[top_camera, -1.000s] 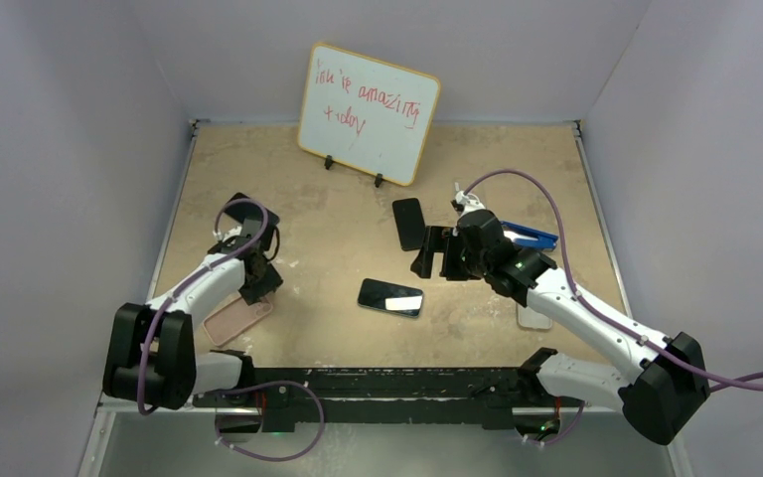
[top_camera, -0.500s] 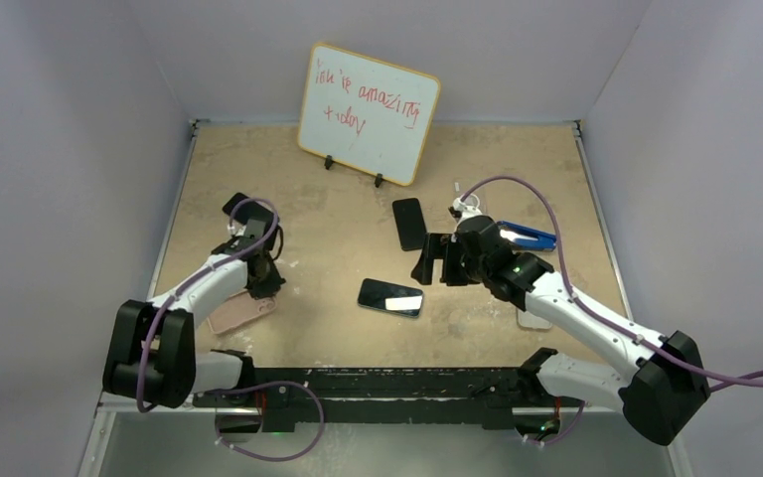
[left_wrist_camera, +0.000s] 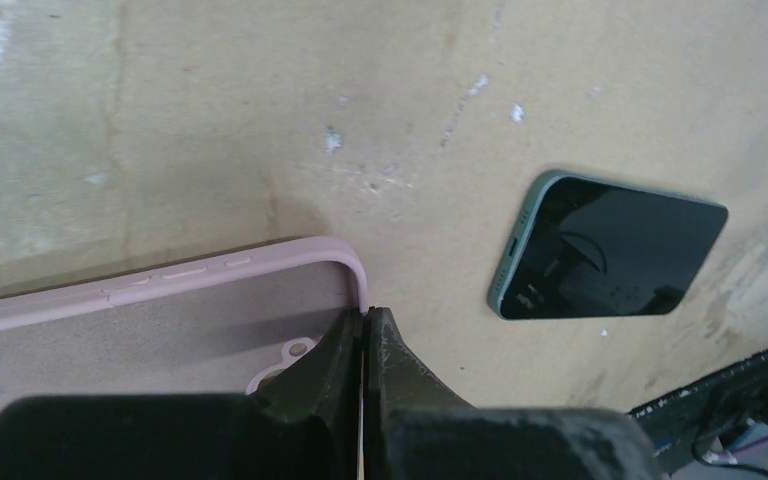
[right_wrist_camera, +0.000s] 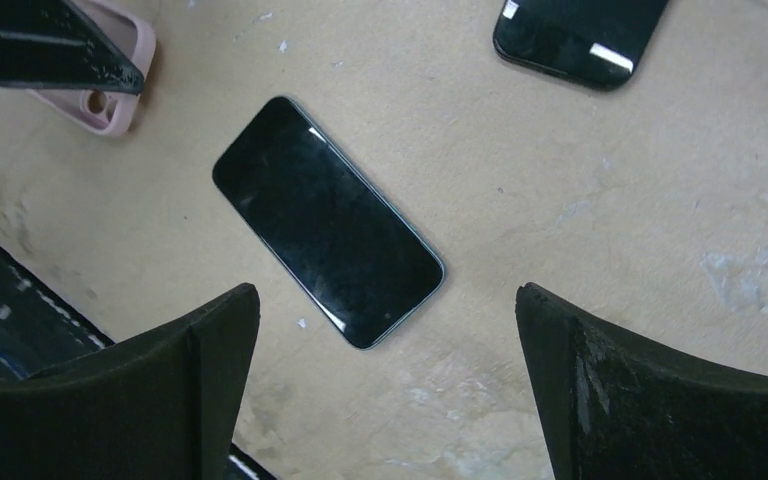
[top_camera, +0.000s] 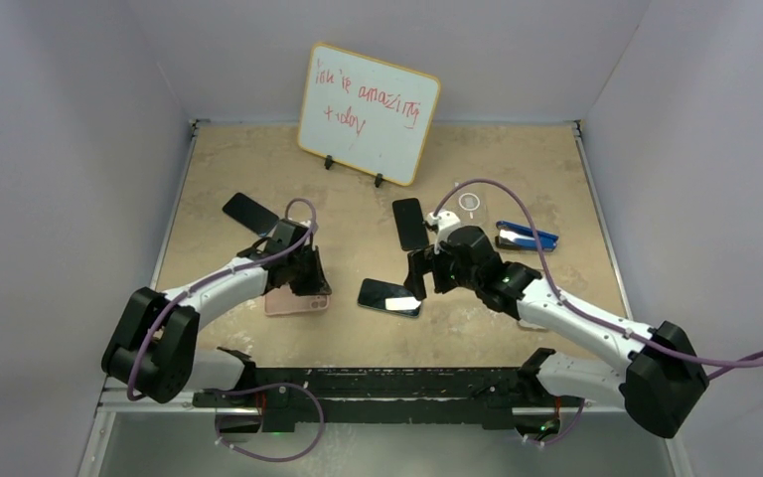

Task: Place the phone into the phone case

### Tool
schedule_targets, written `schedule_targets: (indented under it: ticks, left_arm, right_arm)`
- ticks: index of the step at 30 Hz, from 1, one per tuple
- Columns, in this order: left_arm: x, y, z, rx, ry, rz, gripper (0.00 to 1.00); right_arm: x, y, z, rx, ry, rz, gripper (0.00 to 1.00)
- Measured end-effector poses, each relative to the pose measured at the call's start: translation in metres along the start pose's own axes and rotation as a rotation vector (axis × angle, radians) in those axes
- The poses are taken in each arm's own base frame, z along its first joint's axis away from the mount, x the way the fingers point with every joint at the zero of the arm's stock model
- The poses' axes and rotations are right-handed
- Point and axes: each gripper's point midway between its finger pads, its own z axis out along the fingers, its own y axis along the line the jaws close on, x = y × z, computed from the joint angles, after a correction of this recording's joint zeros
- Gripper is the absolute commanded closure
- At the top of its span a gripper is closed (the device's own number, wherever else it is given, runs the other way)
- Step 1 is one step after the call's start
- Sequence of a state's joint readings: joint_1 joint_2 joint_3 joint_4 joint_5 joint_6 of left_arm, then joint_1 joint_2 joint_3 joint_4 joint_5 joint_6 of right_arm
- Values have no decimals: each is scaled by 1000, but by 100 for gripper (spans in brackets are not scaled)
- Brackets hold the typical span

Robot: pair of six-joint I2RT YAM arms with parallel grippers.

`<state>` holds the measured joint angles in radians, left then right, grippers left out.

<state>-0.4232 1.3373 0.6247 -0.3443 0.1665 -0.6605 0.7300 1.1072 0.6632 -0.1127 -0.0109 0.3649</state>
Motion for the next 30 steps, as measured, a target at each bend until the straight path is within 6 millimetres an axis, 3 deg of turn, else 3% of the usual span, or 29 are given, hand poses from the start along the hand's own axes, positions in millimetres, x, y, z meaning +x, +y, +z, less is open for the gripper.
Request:
schedule_targets:
  ticks: [3, 9, 12, 14, 17, 21, 24, 30]
  left_arm:
    - [6, -11, 1, 53, 18, 23, 91]
    - [13, -16, 0, 92, 49, 61, 44]
    - [9, -17, -7, 82, 50, 74, 33]
    - [1, -20, -13, 79, 32, 79, 31]
    - [-29, -14, -27, 44, -40, 54, 30]
    - [-66, 30, -41, -62, -123, -73, 29]
    - [-70, 67, -48, -183, -140, -164, 30]
    - [-53, 104, -51, -383, -105, -273, 37]
  right_arm:
    - [3, 3, 5, -29, 9, -125, 1]
    - [11, 9, 19, -108, 44, -318, 1]
    - [18, 12, 27, -152, 67, -388, 1]
    - [24, 14, 32, -180, 85, -428, 1]
    - [40, 15, 42, -222, 141, -497, 1]
    - [61, 12, 51, -248, 213, -559, 1]
    - [66, 13, 53, -275, 225, -596, 1]
    - [69, 17, 58, -294, 243, -645, 3]
